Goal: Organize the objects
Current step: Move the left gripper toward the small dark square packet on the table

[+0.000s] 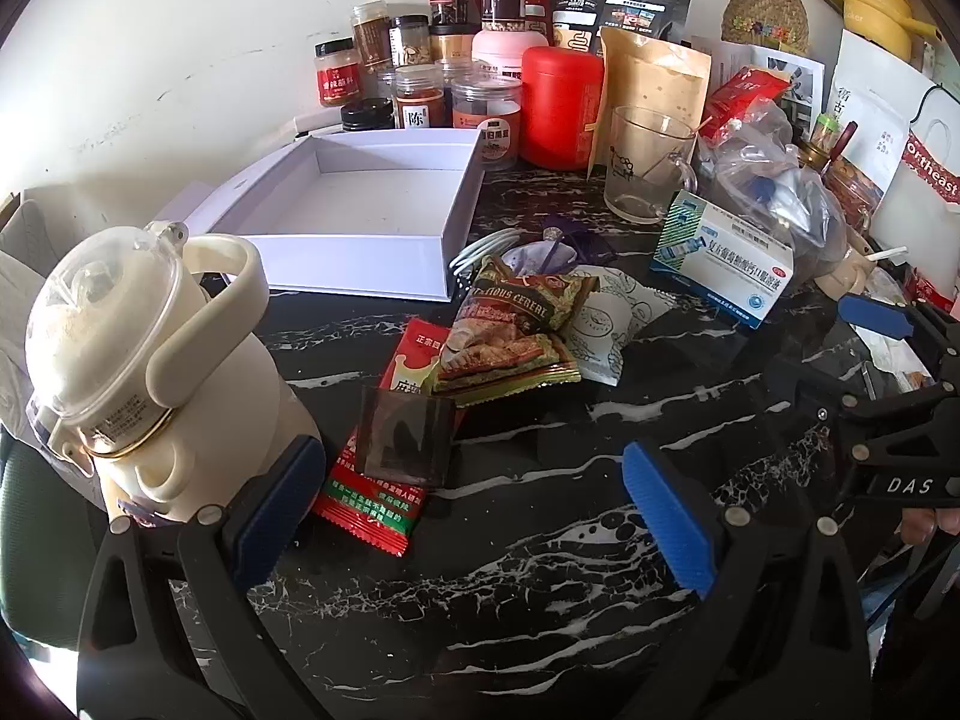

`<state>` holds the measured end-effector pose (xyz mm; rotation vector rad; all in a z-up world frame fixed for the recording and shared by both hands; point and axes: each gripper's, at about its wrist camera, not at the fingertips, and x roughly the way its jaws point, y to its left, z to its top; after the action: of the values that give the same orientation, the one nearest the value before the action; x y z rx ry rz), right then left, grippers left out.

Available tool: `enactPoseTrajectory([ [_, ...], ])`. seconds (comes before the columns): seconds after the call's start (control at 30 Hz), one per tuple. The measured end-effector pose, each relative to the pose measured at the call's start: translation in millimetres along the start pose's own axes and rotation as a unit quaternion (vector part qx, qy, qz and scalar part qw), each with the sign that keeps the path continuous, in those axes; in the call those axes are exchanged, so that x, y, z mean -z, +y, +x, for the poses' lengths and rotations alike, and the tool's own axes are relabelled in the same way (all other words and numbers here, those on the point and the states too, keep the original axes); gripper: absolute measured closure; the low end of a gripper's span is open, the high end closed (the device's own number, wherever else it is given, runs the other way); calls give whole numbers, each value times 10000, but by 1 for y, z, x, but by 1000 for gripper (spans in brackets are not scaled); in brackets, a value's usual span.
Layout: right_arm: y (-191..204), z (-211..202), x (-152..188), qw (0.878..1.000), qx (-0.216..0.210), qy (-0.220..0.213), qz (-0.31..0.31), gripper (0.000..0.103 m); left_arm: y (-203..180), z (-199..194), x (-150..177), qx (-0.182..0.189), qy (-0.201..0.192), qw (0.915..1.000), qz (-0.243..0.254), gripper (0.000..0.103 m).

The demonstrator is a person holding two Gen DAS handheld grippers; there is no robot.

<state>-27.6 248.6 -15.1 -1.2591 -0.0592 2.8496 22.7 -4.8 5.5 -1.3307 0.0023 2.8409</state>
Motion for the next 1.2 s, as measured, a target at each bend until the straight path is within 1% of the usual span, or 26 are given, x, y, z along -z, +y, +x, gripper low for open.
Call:
enactPoseTrajectory([
  [0.5,0,-3,7,10000,-9,-19,-48,1,-5,-1,12,10,-26,10000,-29,3],
  [1.07,8,12,18,9996,-212,40,-190,1,-3,22,32,-4,155,9997,-186,3],
  [1.2,13,20,18,9991,-310,107,-257,1,1,28,39,-41,174,9998,-131,3],
])
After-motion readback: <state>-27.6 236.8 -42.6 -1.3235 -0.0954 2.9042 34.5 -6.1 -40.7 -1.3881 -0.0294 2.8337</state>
